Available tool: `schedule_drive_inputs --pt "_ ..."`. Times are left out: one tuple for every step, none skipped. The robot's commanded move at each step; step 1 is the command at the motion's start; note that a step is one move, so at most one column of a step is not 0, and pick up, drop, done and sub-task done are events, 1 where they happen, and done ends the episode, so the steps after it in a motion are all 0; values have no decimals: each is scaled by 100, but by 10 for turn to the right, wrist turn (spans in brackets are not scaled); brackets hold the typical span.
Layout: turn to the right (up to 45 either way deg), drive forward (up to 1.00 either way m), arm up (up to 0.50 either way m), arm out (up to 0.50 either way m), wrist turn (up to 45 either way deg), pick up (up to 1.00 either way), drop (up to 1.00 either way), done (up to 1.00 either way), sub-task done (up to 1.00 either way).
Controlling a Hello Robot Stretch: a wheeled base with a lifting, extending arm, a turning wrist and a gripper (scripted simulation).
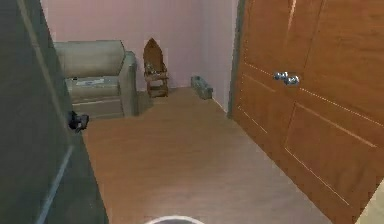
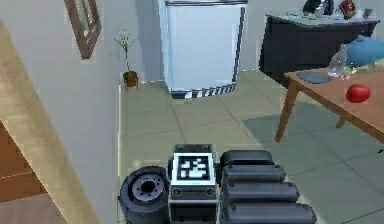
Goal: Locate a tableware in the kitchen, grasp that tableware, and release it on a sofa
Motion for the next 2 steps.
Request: schedule_drive_inputs --pt "-120 0 0 0 0 0 0 0 0" --pt "0 100 0 0 0 0 0 0 0"
